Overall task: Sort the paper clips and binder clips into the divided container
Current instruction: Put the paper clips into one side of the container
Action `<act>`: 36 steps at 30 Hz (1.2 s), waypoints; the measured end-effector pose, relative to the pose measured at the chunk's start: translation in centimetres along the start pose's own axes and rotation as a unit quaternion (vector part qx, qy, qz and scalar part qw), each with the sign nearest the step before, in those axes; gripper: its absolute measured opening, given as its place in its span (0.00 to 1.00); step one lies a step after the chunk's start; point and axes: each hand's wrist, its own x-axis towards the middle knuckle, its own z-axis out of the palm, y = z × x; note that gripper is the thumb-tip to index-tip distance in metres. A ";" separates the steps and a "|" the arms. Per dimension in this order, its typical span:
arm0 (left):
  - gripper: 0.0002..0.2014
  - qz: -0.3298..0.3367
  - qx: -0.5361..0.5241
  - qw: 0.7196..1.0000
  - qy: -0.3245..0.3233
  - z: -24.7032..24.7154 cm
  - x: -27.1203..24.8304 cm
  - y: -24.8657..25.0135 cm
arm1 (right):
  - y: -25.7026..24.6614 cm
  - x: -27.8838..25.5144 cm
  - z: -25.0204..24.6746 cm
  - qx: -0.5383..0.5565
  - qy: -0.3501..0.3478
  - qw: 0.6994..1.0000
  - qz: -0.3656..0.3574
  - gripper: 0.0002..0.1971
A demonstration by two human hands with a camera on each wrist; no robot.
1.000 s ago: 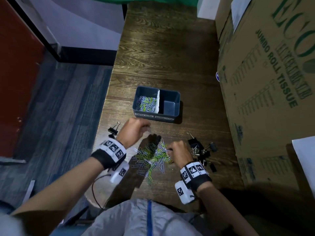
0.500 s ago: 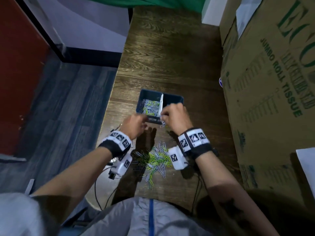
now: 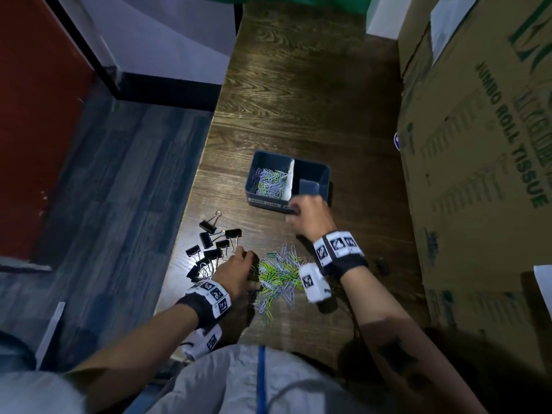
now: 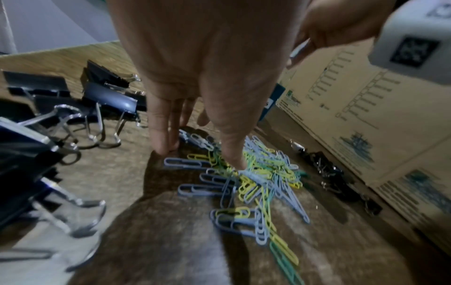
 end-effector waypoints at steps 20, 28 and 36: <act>0.30 0.082 0.036 0.996 0.021 2.0 1.7 3.1 | 4.6 -9.0 10.1 -0.087 -0.124 0.988 0.022 0.38; 0.21 0.084 -0.064 0.992 0.066 1.6 1.3 1.8 | 5.3 -8.4 9.0 -0.031 -0.087 0.995 0.037 0.16; 0.09 0.130 -0.108 0.978 0.121 -0.3 1.3 0.9 | 6.4 -7.9 8.6 -0.015 -0.078 0.994 0.080 0.09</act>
